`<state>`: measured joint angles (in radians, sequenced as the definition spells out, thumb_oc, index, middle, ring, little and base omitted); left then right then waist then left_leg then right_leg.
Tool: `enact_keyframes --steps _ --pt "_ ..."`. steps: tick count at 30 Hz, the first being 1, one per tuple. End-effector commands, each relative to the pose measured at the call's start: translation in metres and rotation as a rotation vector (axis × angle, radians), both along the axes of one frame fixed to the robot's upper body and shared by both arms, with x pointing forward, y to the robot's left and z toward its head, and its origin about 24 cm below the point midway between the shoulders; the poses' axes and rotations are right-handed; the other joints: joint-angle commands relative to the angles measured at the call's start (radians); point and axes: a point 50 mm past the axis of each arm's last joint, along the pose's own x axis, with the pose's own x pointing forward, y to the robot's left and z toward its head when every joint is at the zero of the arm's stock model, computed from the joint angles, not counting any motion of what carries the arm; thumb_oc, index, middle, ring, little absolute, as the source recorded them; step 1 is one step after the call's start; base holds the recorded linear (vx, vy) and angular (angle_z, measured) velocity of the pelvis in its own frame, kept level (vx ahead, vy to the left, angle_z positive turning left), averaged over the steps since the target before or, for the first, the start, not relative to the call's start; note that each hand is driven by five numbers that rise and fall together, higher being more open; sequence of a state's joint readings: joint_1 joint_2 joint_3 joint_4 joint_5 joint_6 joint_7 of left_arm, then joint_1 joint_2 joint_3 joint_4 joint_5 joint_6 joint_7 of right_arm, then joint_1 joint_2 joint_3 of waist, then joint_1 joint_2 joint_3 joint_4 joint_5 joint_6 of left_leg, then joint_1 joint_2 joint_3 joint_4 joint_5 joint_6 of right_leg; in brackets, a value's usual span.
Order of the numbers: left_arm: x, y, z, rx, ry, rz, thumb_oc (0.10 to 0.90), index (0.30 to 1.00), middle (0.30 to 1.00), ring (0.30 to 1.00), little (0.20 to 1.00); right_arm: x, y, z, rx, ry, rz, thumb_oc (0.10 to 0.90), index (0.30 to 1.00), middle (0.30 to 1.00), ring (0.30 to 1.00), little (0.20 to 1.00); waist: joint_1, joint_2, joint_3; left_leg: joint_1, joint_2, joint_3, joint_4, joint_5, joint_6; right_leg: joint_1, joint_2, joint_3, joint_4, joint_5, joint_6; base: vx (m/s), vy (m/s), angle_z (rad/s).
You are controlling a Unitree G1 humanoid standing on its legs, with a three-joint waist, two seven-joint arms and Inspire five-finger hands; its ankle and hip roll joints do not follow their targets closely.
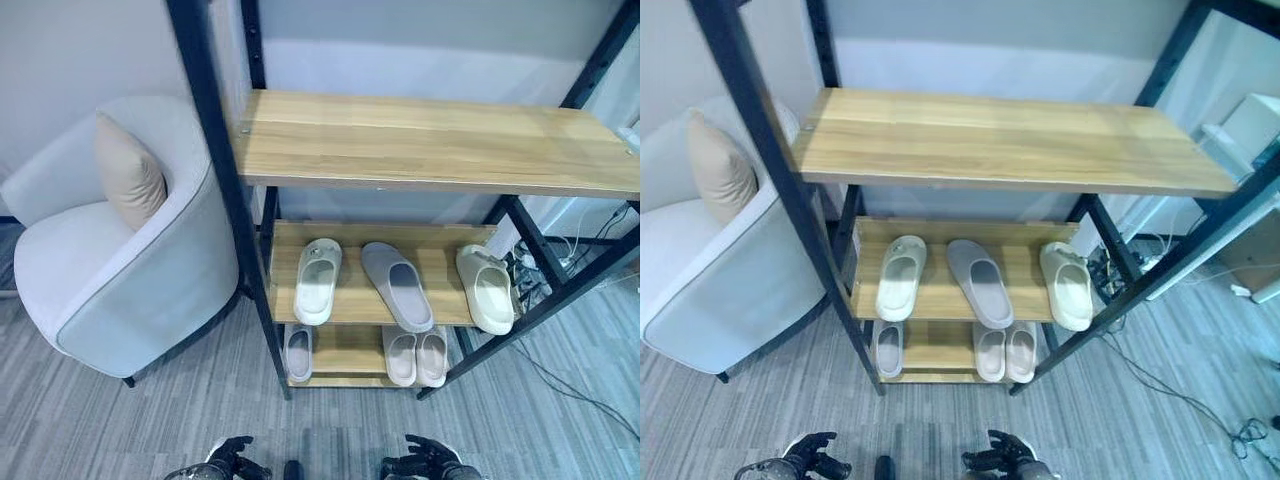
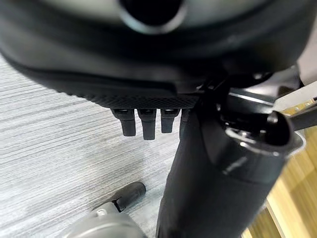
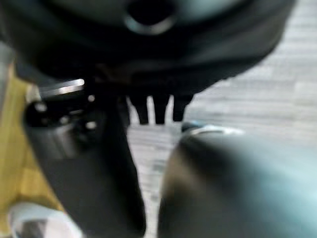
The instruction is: Arrange the slippers neatly on the shoe rack.
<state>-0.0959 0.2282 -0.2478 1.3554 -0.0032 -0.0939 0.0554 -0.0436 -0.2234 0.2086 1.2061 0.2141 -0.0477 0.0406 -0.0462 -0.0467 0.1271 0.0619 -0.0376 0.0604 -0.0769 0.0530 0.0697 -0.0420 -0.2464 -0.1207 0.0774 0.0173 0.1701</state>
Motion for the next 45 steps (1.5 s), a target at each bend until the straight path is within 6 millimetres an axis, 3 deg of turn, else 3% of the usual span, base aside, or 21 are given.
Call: enact_keyframes --steps 1,4,11,12,16,23,25,28,31,34,38,41,42,45 --pt "-0.005 0.022 0.004 0.051 -0.008 0.044 0.8 0.9 0.9 0.9 0.9 -0.022 -0.022 0.001 -0.02 -0.011 -0.07 0.8 0.9 0.9 0.9 0.9 -0.029 -0.01 -0.004 -0.037 0.041 0.035 0.161 -0.159 -0.069 -0.026 0.05 0.109 0.076 0.021 0.021 -0.03 -0.132 0.17" --pt "-0.007 0.027 0.005 0.06 -0.016 0.059 0.8 0.9 0.9 0.9 0.9 -0.02 -0.02 0.003 -0.017 -0.033 -0.062 0.8 0.9 0.9 0.9 0.9 -0.022 -0.014 -0.015 -0.038 0.044 0.037 0.158 -0.154 -0.078 0.014 0.063 0.107 0.022 -0.007 0.012 -0.03 -0.143 -0.21" --pt "-0.014 0.015 0.001 0.039 -0.007 0.047 0.8 0.9 0.9 0.9 0.9 0.009 -0.016 0.019 -0.022 -0.194 0.053 0.8 0.9 0.9 0.9 0.9 -0.013 0.003 -0.037 -0.015 0.075 0.039 0.083 -0.102 -0.101 0.081 0.102 0.094 -0.086 -0.025 -0.016 -0.03 -0.14 -0.08" --pt "-0.012 0.009 0.0 0.036 -0.014 0.023 0.8 0.9 0.9 0.9 0.9 0.03 -0.007 0.03 -0.008 -0.287 0.12 0.8 0.9 0.9 0.9 0.9 -0.014 0.011 -0.039 -0.011 0.083 0.038 0.053 -0.081 -0.11 0.093 0.115 0.088 -0.112 -0.029 -0.022 -0.06 -0.109 -0.01" --pt "0.002 -0.007 0.001 0.027 -0.051 -0.069 0.8 0.9 0.9 0.9 0.9 0.055 0.013 0.046 0.098 -0.418 0.143 0.8 0.9 0.9 0.9 0.9 -0.015 0.029 -0.039 -0.006 0.096 0.034 0.005 -0.046 -0.125 0.107 0.135 0.073 -0.146 -0.035 -0.034 -0.06 -0.091 0.02" --pt "0.016 -0.022 0.003 0.011 -0.094 -0.154 0.8 0.9 0.9 0.9 0.9 0.081 0.05 0.072 0.291 -0.571 0.227 0.8 0.9 0.9 0.9 0.9 -0.008 0.042 -0.043 -0.01 0.112 0.028 -0.01 -0.037 -0.142 0.113 0.155 0.048 -0.165 -0.049 -0.04 -0.02 -0.038 0.06" --pt "0.018 -0.026 0.003 0.01 -0.105 -0.182 0.8 0.9 0.9 0.9 0.9 0.097 0.078 0.099 0.409 -0.677 0.371 0.8 0.9 0.9 0.9 0.9 0.003 0.043 -0.042 -0.003 0.12 0.026 -0.01 -0.033 -0.148 0.124 0.161 0.039 -0.165 -0.056 -0.044 0.01 -0.023 0.06" --pt "0.014 -0.028 0.001 0.012 -0.089 -0.202 0.8 0.9 0.9 0.9 0.9 0.108 0.097 0.128 0.455 -0.766 0.555 0.8 0.9 0.9 0.9 0.9 0.013 0.04 -0.04 0.007 0.125 0.021 -0.01 -0.036 -0.15 0.138 0.165 0.034 -0.165 -0.063 -0.048 0.02 -0.013 0.12" --pt "0.008 -0.028 -0.001 0.009 -0.066 -0.196 0.8 0.9 0.9 0.9 0.9 0.121 0.108 0.165 0.491 -0.89 0.689 0.8 0.9 0.9 0.9 0.9 0.019 0.035 -0.044 0.013 0.127 0.019 -0.01 -0.039 -0.151 0.143 0.168 0.032 -0.165 -0.065 -0.049 0.02 0.0 0.04" --pt "-0.003 -0.026 -0.004 0.008 -0.031 -0.174 0.8 0.9 0.9 0.9 0.9 0.129 0.114 0.216 0.55 -1.071 0.792 0.8 0.9 0.9 0.9 0.9 0.021 0.03 -0.048 0.016 0.126 0.02 -0.01 -0.042 -0.152 0.145 0.168 0.03 -0.165 -0.064 -0.049 0.03 0.007 0.01" --pt "-0.014 -0.026 -0.006 -0.008 0.001 -0.149 0.8 0.9 0.9 0.9 0.9 0.128 0.104 0.275 0.546 -1.311 0.847 0.8 0.9 0.9 0.9 0.9 0.022 0.027 -0.054 0.018 0.124 0.019 -0.01 -0.047 -0.149 0.149 0.165 0.026 -0.165 -0.062 -0.045 0.04 0.014 0.04" --pt "-0.019 -0.028 -0.008 -0.02 0.015 -0.146 0.8 0.9 0.9 0.9 0.9 0.131 0.09 0.288 0.443 -1.395 0.814 0.8 0.9 0.9 0.9 0.9 0.022 0.028 -0.059 0.02 0.12 0.018 -0.01 -0.051 -0.148 0.15 0.163 0.023 -0.165 -0.062 -0.043 0.05 0.028 0.01" --pt "-0.022 -0.027 -0.009 -0.024 0.021 -0.123 0.8 0.9 0.9 0.9 0.9 0.137 0.073 0.299 0.225 -1.48 0.787 0.8 0.9 0.9 0.9 0.9 0.022 0.028 -0.064 0.019 0.118 0.016 -0.01 -0.054 -0.145 0.15 0.162 0.02 -0.165 -0.061 -0.041 0.05 0.03 0.03" --pt "-0.025 -0.026 -0.009 -0.026 0.022 -0.102 0.8 0.9 0.9 0.9 0.9 0.147 0.049 0.306 -0.024 -1.548 0.681 0.8 0.9 0.9 0.9 0.9 0.026 0.029 -0.064 0.016 0.113 0.011 -0.01 -0.059 -0.139 0.148 0.158 0.016 -0.165 -0.06 -0.041 0.05 0.037 0.01"
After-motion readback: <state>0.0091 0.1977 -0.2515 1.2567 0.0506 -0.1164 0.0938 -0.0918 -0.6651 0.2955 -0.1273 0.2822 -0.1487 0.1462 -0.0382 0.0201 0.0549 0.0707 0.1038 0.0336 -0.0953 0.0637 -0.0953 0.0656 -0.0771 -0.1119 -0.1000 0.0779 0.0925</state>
